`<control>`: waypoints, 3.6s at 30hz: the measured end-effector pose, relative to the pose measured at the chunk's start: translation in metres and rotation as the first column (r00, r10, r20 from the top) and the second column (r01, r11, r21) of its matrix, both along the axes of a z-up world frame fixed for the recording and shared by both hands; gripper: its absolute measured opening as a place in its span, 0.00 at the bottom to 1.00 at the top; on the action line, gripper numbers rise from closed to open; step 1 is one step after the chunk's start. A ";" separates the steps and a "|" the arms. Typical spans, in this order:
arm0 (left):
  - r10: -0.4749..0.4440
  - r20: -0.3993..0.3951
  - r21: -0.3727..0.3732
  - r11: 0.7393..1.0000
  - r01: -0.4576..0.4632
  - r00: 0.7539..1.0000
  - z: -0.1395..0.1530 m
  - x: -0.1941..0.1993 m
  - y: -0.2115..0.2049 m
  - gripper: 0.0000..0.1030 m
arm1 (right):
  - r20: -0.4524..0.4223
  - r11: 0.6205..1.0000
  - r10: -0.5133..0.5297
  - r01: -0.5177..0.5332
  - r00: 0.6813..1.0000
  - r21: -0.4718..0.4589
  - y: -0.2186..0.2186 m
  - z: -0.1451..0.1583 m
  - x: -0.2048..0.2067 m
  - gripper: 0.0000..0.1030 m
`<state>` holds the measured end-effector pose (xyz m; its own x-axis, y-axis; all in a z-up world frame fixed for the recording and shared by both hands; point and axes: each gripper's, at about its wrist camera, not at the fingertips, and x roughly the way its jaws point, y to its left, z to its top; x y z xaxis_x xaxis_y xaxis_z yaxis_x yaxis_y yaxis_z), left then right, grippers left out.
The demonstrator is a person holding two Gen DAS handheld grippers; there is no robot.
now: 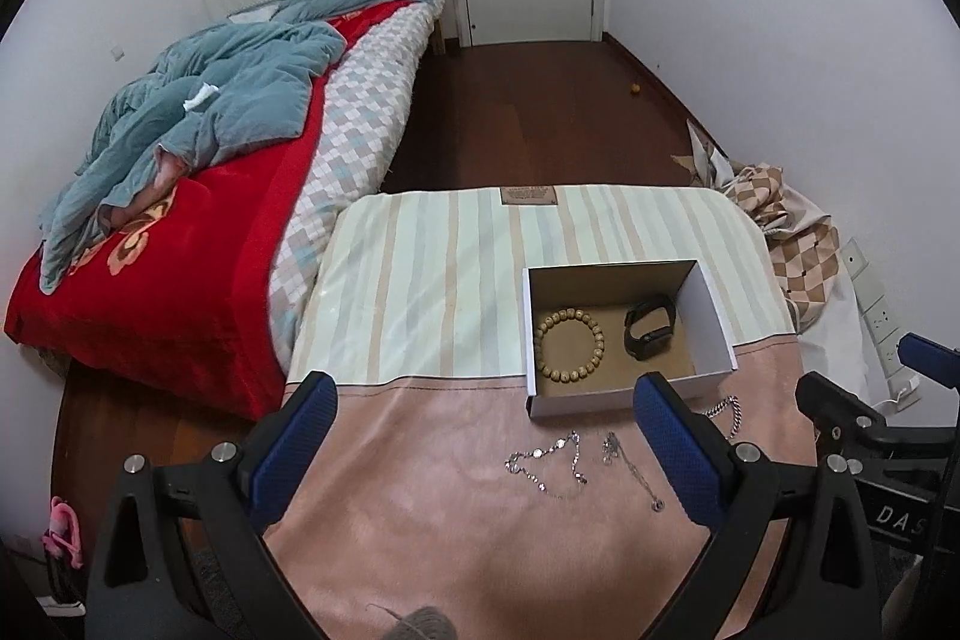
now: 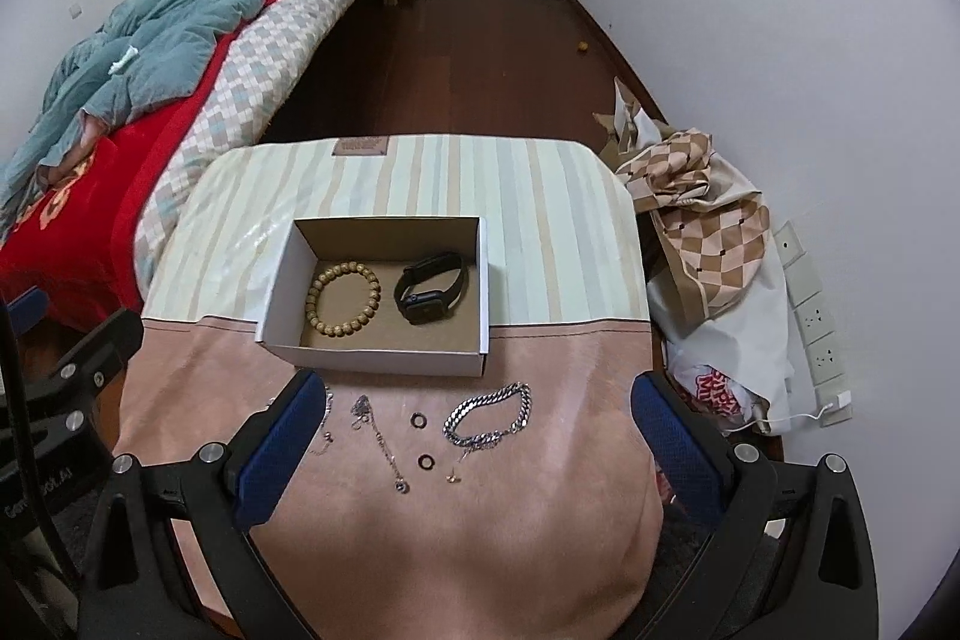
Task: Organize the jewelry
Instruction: 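Withdraw both tools from the box back over the loose jewelry, then grasp the small gold earring with the right tool while the left tool grasps a silver pendant, then lower the earring and pendant into the white box and open both tools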
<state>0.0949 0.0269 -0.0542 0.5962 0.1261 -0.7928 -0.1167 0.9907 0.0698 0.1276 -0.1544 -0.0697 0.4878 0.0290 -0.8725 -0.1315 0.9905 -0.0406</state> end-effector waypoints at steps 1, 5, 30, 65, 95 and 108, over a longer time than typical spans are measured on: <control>-0.001 0.004 -0.003 1.000 0.001 1.000 0.003 -0.004 0.000 0.98 | 0.006 1.000 0.001 -0.001 1.000 0.000 0.000 0.003 -0.003 1.00; 0.010 0.022 -0.014 1.000 -0.010 1.000 0.011 -0.015 0.002 0.98 | 0.028 1.000 0.013 -0.014 1.000 0.012 0.000 0.017 -0.018 1.00; 0.142 -0.278 0.050 0.990 -0.133 0.950 -0.143 -0.008 0.019 1.00 | -0.266 0.991 -0.030 0.063 0.964 0.117 -0.050 -0.163 -0.021 0.61; -0.046 -0.359 -0.123 0.992 0.002 0.932 -0.207 0.049 0.017 0.35 | -0.203 0.991 0.008 0.020 0.979 0.135 -0.031 -0.187 -0.013 0.09; -0.169 -0.074 -0.367 0.921 0.131 0.983 -0.035 0.048 0.010 0.02 | -0.036 0.955 0.045 -0.033 0.998 0.295 -0.021 -0.072 0.009 0.08; -0.239 -0.110 -0.350 0.918 0.188 0.965 -0.043 0.127 -0.008 0.02 | -0.095 0.954 0.103 -0.072 0.990 0.293 -0.008 -0.076 0.099 0.08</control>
